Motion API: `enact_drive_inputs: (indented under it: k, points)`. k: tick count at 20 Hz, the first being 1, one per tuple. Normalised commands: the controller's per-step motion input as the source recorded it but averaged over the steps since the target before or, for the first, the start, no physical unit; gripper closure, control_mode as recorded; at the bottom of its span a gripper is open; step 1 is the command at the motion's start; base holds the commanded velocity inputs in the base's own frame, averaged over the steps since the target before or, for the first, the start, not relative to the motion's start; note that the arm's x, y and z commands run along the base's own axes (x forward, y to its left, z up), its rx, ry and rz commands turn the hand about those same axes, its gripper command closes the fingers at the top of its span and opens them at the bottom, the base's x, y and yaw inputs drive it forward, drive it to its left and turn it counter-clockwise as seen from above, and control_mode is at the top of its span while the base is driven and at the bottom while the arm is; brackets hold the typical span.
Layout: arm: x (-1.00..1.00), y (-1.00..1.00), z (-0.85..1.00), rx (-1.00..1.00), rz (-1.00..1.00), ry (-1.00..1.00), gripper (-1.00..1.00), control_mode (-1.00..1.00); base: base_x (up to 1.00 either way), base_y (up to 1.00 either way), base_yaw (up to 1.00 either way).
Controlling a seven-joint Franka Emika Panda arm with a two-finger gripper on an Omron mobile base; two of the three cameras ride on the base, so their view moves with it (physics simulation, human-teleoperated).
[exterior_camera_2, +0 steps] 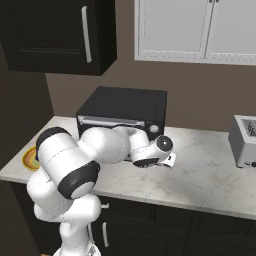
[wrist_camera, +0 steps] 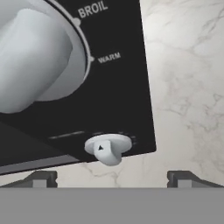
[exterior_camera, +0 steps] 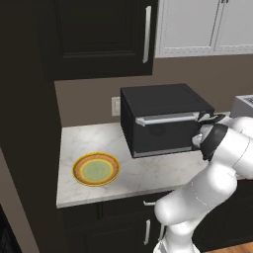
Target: Pick up the bagel from the plate, place it on the toaster oven rack, close the door, and set the timer.
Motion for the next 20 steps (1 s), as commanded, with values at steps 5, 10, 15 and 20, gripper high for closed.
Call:
enact_drive_inputs:
  k: [5, 10, 15, 20]
  points:
    - [0.13, -0.06, -0.14, 0.0, 0.0, 0.0, -1.0, -1.0, 0.0, 0.0, 0.0]
    - [0.16, -0.06, -0.1, 0.01, 0.0, 0.0, -1.0, -1.0, 0.0, 0.0, 0.0]
    - [0.13, -0.07, -0.01, 0.01, 0.0, 0.0, -1.0, -1.0, 0.0, 0.0, 0.0]
    - [0.12, -0.13, 0.0, 0.02, 0.0, 0.0, -1.0, -1.0, 0.0, 0.0, 0.0]
